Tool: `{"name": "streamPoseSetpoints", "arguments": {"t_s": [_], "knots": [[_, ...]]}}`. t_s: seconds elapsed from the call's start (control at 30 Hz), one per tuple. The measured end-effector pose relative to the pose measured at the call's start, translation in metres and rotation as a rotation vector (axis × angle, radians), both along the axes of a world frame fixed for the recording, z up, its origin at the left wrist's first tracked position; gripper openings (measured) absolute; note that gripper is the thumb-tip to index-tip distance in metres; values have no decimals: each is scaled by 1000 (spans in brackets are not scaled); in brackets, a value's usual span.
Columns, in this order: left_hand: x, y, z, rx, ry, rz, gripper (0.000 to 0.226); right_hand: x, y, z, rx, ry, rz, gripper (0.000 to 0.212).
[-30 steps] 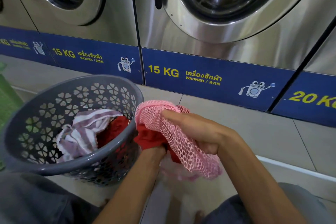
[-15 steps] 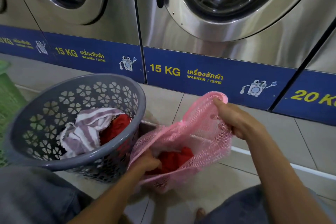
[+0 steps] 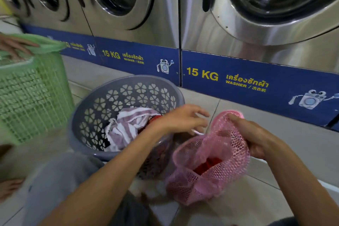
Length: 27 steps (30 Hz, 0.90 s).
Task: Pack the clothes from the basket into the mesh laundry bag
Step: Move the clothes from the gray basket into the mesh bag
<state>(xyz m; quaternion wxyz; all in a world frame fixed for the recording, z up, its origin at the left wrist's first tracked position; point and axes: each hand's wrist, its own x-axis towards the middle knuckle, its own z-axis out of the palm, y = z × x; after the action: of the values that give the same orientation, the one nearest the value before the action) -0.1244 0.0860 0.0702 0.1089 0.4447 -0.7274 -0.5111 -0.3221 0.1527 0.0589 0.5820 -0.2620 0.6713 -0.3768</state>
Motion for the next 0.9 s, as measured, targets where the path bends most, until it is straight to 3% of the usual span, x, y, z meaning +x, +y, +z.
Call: {"name": "streamPoseSetpoints", "arguments": {"t_s": [0.1,0.2,0.3,0.33,0.4,0.53,0.63,0.77,0.9], "knots": [[31,-33,3,-249,-25,230,16,8,-5,-3,4,-36,24,50],[74,-67,-22,-394,-416,204,34,16,-8,-4,-8,-25,54,53],[135,-83,-71,-256,-1029,107,107,24,-13,-3,-17,-16,87,55],[152,-78,-84,-164,-1162,95,120,27,-14,-3,-16,-9,108,56],[180,-71,-111,-30,-1254,114,107,32,-17,-6,-16,0,154,59],[180,-71,-96,-124,-1108,190,59,41,-23,-8,-45,17,187,62],[159,-70,-40,-224,-697,395,33,42,-26,-11,-56,33,189,64],[133,-51,42,-81,-22,497,43,37,-24,-11,-69,27,166,61],[108,-16,74,166,313,306,26,28,-20,-7,-87,21,136,53]]}}
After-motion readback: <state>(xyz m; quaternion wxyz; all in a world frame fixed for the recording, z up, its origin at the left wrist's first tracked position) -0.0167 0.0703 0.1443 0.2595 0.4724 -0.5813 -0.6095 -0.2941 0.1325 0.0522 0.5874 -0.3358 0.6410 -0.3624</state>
